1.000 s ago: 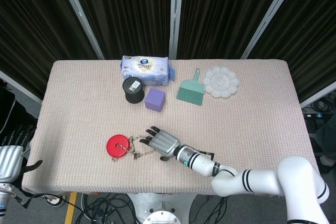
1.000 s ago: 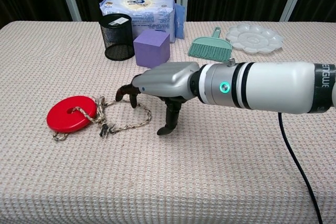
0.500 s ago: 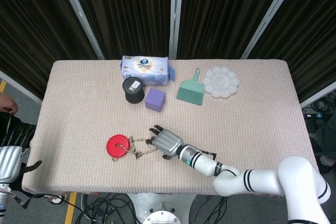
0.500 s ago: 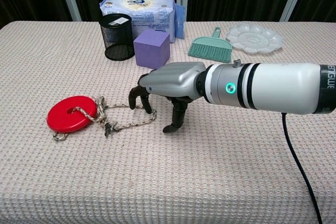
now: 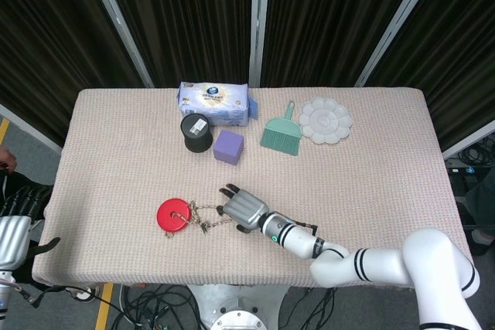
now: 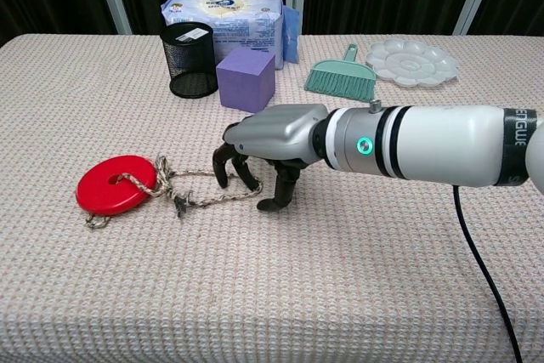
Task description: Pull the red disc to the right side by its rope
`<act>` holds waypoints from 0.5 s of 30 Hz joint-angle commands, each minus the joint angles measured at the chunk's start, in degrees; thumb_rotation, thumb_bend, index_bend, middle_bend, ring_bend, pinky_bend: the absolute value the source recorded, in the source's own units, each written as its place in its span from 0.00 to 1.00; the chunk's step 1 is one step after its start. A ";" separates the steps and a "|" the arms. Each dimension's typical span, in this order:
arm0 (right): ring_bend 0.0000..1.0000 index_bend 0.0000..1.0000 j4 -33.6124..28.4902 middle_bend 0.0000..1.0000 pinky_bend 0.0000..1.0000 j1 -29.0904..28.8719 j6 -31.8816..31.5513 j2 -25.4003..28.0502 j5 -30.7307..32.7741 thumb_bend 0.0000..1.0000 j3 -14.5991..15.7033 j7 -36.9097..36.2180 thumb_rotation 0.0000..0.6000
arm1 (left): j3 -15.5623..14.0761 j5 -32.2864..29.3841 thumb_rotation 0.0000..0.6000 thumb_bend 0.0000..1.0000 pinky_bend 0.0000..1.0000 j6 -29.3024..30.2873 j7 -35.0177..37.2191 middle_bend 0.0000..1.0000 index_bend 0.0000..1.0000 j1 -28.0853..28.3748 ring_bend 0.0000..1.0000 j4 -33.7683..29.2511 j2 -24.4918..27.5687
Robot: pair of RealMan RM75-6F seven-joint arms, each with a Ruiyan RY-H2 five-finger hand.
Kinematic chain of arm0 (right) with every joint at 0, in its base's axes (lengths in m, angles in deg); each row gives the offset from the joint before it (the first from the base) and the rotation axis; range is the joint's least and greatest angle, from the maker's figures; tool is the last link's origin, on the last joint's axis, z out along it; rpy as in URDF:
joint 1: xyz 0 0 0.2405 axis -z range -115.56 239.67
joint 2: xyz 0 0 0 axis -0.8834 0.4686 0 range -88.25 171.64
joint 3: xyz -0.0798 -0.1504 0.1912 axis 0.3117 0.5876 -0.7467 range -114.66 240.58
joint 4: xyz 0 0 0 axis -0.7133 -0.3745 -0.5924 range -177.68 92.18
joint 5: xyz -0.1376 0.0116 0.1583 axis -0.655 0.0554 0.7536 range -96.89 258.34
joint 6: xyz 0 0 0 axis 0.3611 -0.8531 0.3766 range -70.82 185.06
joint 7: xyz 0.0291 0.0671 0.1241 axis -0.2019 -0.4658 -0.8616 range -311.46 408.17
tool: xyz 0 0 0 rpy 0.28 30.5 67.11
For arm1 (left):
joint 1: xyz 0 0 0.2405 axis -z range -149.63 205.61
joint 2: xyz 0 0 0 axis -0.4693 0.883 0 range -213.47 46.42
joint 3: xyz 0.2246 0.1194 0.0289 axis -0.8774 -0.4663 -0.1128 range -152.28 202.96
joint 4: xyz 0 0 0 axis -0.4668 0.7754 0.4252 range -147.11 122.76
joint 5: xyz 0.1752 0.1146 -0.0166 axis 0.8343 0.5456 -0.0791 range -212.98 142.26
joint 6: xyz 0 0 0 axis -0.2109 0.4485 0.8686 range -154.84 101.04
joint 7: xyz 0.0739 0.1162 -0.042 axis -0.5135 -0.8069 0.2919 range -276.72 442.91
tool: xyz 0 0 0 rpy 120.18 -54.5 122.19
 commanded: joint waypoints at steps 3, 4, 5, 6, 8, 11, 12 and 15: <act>0.05 0.34 0.01 0.53 0.00 0.05 -0.58 -0.25 0.31 0.26 0.18 0.19 1.00 | -0.03 -0.13 1.00 0.00 0.13 -0.04 0.58 0.10 0.13 -0.15 0.04 0.50 -0.08; 0.06 0.35 -0.09 0.54 0.00 0.10 -0.69 -0.23 0.38 0.26 0.13 0.07 1.00 | -0.03 -0.13 1.00 0.00 0.13 -0.02 0.70 0.10 0.13 -0.17 0.04 0.58 -0.08; 0.06 0.35 -0.20 0.55 0.00 0.16 -0.84 -0.19 0.49 0.26 -0.01 -0.17 1.00 | -0.03 -0.12 1.00 0.00 0.13 0.02 0.87 0.10 0.13 -0.22 0.04 0.72 -0.09; 0.06 0.35 -0.22 0.55 0.00 0.18 -0.94 -0.18 0.58 0.26 -0.16 -0.35 1.00 | -0.02 -0.10 1.00 0.00 0.13 0.03 0.95 0.10 0.13 -0.22 0.04 0.79 -0.11; 0.07 0.35 -0.22 0.57 0.00 0.19 -0.98 -0.16 0.86 0.26 -0.32 -0.65 1.00 | 0.02 -0.05 1.00 0.00 0.13 0.08 1.04 0.10 0.13 -0.22 0.04 0.88 -0.11; 0.08 0.35 -0.03 0.58 0.00 0.02 -0.81 -0.23 1.31 0.28 -0.35 -0.66 1.00 | 0.06 -0.01 1.00 0.00 0.13 0.08 1.02 0.10 0.13 -0.21 0.04 0.87 -0.13; 0.08 0.35 0.05 0.59 0.00 -0.02 -0.85 -0.31 1.41 0.28 -0.34 -0.59 1.00 | 0.06 -0.01 1.00 0.00 0.13 0.07 1.03 0.10 0.13 -0.21 0.04 0.86 -0.14; 0.09 0.38 0.23 0.60 0.00 -0.07 -1.16 -0.61 1.61 0.30 -0.32 -0.41 1.00 | 0.07 -0.02 1.00 0.00 0.13 0.01 0.95 0.10 0.13 -0.20 0.04 0.81 -0.12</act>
